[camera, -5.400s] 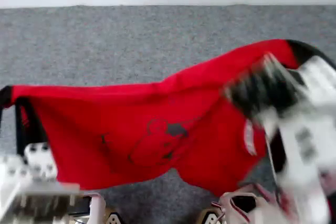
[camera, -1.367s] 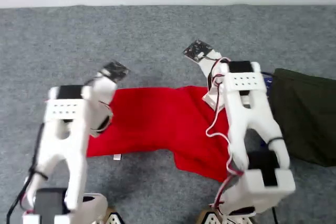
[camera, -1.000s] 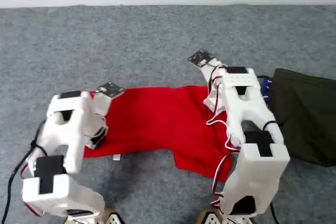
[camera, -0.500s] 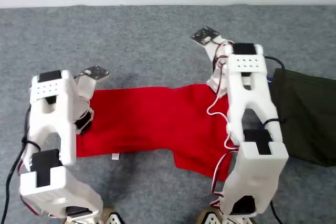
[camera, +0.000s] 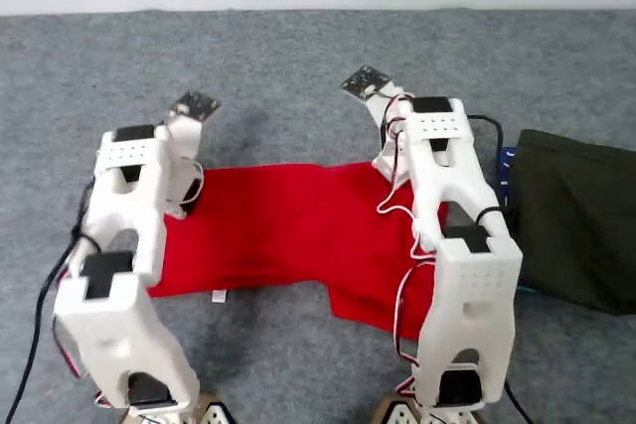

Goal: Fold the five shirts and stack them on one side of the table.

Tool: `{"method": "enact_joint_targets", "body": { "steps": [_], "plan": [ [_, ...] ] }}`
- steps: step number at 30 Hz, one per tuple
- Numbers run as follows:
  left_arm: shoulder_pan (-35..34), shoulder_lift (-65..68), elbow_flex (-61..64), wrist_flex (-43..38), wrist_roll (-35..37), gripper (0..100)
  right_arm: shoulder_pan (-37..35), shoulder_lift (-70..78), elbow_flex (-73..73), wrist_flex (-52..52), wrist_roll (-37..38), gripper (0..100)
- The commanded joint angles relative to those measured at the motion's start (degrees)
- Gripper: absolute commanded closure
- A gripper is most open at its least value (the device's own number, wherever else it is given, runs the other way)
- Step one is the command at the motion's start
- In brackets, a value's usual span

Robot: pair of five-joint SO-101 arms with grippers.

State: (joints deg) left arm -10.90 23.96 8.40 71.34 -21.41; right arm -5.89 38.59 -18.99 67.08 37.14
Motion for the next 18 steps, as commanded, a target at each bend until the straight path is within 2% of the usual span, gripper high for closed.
{"method": "enact_joint_targets", "body": {
  "steps": [1, 6, 9, 13, 18],
  "plan": [
    [-3.16, 3.69, -7.16, 2.99, 1.14, 98, 3.30, 0.22, -5.01, 1.19, -0.62, 98.8],
    [-4.22, 0.88, -10.51, 8.09, 3.34, 98, 1.80, -3.56, -11.69, 10.68, -4.84, 98.8],
    [-1.49, -5.19, -10.42, 10.73, 3.43, 98, -0.22, -6.55, -14.95, 15.87, -5.54, 98.8],
    [4.22, -15.12, -10.42, 14.51, 3.52, 98, -1.89, -11.91, -17.58, 22.37, -6.07, 98.8],
    [13.71, -22.42, -10.33, 20.48, 3.52, 98, 0.22, -20.35, -18.02, 29.67, -6.24, 98.7]
  ]
}}
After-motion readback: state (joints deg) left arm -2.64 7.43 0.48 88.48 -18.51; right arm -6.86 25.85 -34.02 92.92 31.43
